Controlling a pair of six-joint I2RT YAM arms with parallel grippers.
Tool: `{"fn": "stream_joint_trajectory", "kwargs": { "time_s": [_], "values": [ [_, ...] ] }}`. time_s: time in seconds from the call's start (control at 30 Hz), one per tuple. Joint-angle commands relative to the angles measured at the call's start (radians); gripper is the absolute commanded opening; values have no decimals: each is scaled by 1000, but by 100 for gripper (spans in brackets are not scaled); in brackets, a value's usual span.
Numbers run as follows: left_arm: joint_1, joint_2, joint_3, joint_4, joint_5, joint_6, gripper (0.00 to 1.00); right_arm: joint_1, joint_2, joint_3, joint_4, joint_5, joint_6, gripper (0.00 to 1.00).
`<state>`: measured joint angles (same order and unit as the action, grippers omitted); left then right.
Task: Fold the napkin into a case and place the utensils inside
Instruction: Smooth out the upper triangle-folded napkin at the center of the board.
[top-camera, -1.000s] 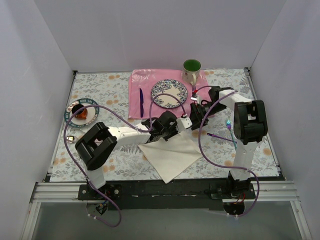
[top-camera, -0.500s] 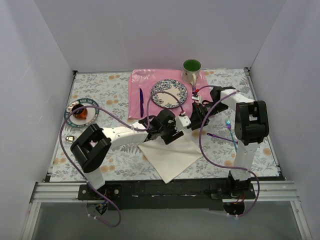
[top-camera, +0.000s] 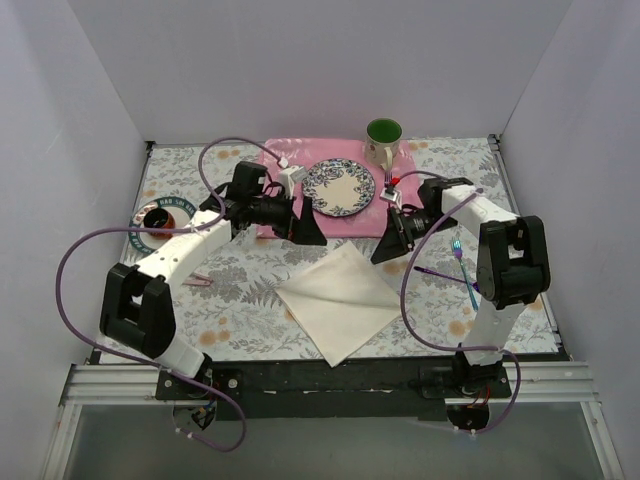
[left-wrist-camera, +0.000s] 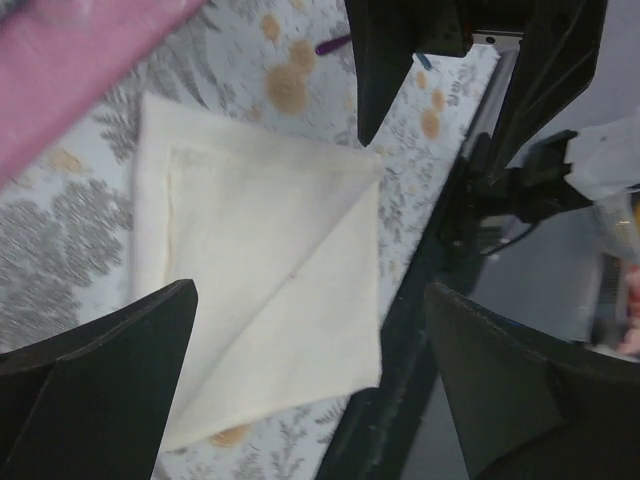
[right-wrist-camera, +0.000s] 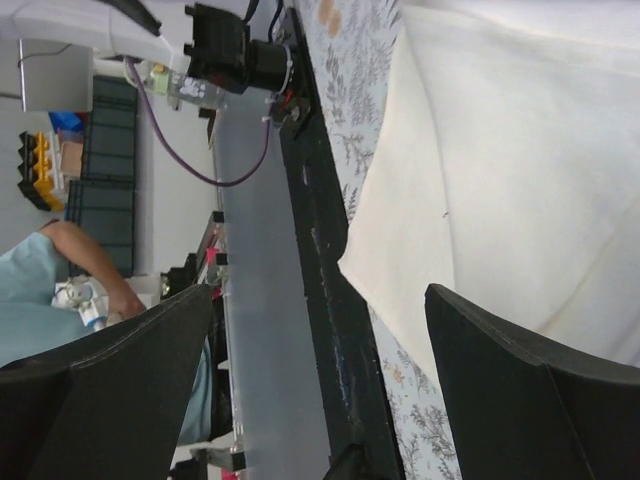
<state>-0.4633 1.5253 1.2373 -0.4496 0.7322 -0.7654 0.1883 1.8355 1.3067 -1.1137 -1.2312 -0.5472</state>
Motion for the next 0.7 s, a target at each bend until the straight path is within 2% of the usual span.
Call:
{"fn": "stream_joint_trajectory", "kwargs": {
  "time_s": [0.0,0.17,0.33,0.67],
  "values": [
    [71,0,-139,69,361,-284,98,89,-21,-49,-37,-50,-54,97],
    [75,-16,-274,173,417,-405,98,158,-10,-131,-3,-25,-66,97],
    [74,21,-328,210,409,-437,98,174,60,-146,-17,-14,-118,96],
    [97,122,-375,210,352,-437,97,172,145,-173,29,35,-100,95]
  ]
}}
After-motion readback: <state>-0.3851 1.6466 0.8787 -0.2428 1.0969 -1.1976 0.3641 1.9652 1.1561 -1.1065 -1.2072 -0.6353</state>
